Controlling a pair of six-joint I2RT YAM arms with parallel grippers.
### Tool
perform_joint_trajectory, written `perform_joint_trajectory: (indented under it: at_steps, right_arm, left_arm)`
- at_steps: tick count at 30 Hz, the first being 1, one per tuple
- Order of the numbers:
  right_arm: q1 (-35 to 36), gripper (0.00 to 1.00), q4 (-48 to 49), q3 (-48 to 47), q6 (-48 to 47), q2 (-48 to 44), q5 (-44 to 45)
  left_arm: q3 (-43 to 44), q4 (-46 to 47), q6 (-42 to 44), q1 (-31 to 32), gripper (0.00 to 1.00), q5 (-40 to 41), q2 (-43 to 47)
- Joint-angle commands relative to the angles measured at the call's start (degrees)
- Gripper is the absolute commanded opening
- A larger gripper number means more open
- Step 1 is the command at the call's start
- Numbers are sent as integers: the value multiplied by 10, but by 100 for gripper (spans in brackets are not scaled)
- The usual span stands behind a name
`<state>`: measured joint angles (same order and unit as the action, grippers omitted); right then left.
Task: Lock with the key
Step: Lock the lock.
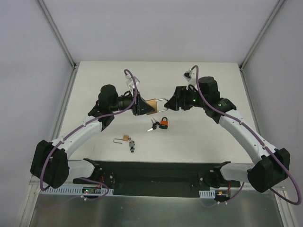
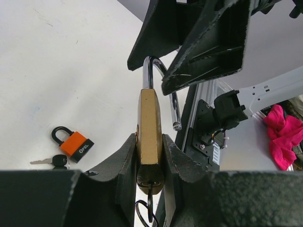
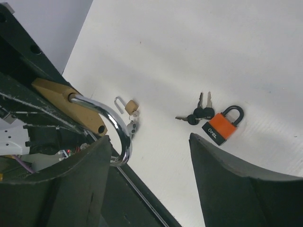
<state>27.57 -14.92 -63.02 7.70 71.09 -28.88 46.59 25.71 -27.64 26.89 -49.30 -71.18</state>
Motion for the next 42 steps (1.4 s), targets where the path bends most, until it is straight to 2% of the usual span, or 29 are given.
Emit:
perform_joint_trajectory:
  at_steps: [1,4,5,6,16,21,24,25,26,29,42]
  right_arm:
    - [17,66,-4,-39,-6,19,50]
    - [28,60,-6,-45,-8,21,71]
    - [34,51,-4,-45,-8,21,75]
    - [36,49,-2,-46,-8,21,78]
    - [65,45,11,-54,-14,18,121]
    - [78,38,16,-52,-21,17,149]
    - [82,28,21,-48,-23,15,161]
    - [82,22,24,-46,-23,13,163]
    - [82,11,27,-44,-22,12,165]
    - [82,1,38,-32,-21,4,166]
    - [82,1,43,-25,-20,-1,161]
  left_arm:
    - [12,57,-6,-4,0,-3,35]
    - [9,63,-11,-4,0,-3,37]
    - [7,64,-13,-4,0,-2,37]
    - [7,66,-16,-4,0,-2,38]
    - [0,80,-41,-4,0,1,44]
    - [-3,86,-54,-4,0,2,46]
    - [-5,90,-59,-4,0,0,46]
    - [-5,90,-61,-4,0,-2,45]
    - [-4,90,-63,-4,0,-4,45]
    - [-6,90,-66,-4,0,-5,44]
    - [3,61,-59,-4,0,-14,51]
